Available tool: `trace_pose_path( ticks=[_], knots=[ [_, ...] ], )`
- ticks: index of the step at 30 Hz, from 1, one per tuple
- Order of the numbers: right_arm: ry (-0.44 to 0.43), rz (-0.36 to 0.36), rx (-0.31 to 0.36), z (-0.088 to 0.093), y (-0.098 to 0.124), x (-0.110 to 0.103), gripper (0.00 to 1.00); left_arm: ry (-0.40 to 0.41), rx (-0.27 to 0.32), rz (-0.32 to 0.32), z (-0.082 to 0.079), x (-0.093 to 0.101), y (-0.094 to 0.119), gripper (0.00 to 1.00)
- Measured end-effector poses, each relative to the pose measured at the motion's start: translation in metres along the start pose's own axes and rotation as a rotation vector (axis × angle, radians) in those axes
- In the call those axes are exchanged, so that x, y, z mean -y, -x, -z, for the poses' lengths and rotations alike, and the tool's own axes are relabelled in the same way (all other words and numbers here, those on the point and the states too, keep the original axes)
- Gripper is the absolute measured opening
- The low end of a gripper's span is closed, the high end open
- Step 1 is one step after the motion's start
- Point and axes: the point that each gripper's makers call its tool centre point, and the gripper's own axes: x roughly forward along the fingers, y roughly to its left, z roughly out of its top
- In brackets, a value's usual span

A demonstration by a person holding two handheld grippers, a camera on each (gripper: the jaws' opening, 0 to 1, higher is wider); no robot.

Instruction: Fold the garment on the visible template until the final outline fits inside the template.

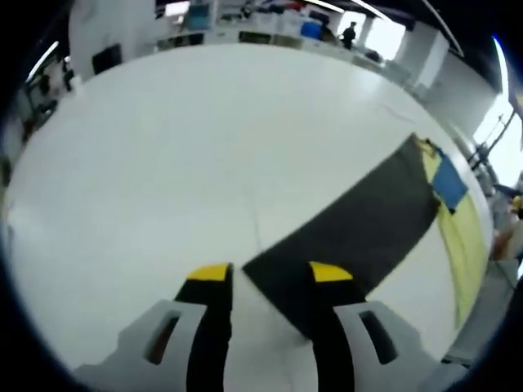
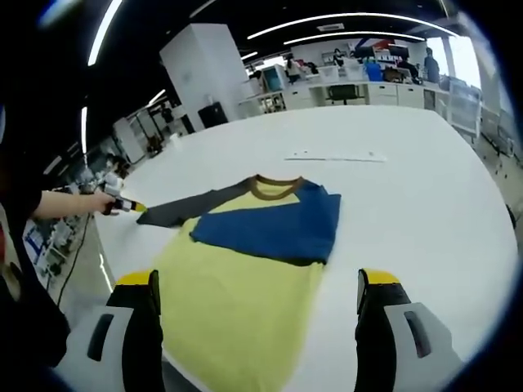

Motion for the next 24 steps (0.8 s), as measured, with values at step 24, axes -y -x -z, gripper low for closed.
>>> trace_pose_path(
  ticks=[24],
  knots=[
    [-0.005,0.006,-0.005,0.0012,-0.0015,0.0013,0.99,-0.092,-0.025,-0.06,-0.0014,-0.0066,-0.0042,0.08]
  ],
)
